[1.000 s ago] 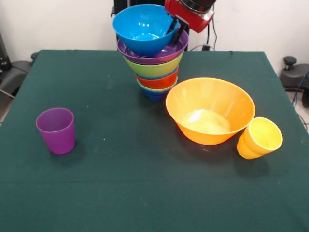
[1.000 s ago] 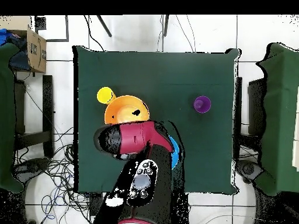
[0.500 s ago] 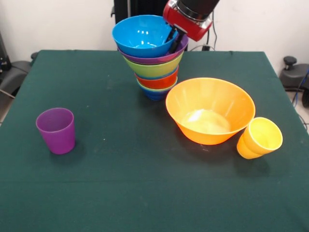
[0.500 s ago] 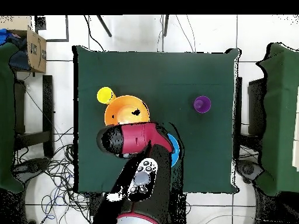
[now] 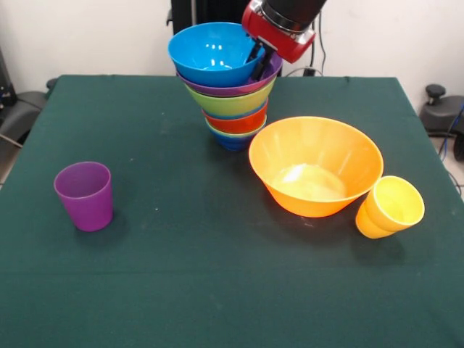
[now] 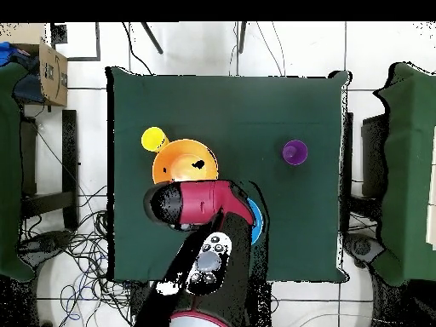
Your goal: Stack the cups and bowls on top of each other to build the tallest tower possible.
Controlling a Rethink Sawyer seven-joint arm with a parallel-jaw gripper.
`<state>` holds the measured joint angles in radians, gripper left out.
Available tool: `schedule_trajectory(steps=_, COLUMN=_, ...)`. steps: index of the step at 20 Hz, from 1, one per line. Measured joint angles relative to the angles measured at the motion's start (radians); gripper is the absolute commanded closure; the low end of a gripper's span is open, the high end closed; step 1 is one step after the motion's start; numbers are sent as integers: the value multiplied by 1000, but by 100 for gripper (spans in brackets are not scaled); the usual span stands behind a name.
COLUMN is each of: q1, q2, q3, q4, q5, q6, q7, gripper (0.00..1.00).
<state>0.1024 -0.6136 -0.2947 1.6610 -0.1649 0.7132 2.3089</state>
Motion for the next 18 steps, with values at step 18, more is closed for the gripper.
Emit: schedule_trajectory(steps=18, q1=34, q2=17, q3=-23, q4=0, q5=58, q6=0, q7=0, gripper=100)
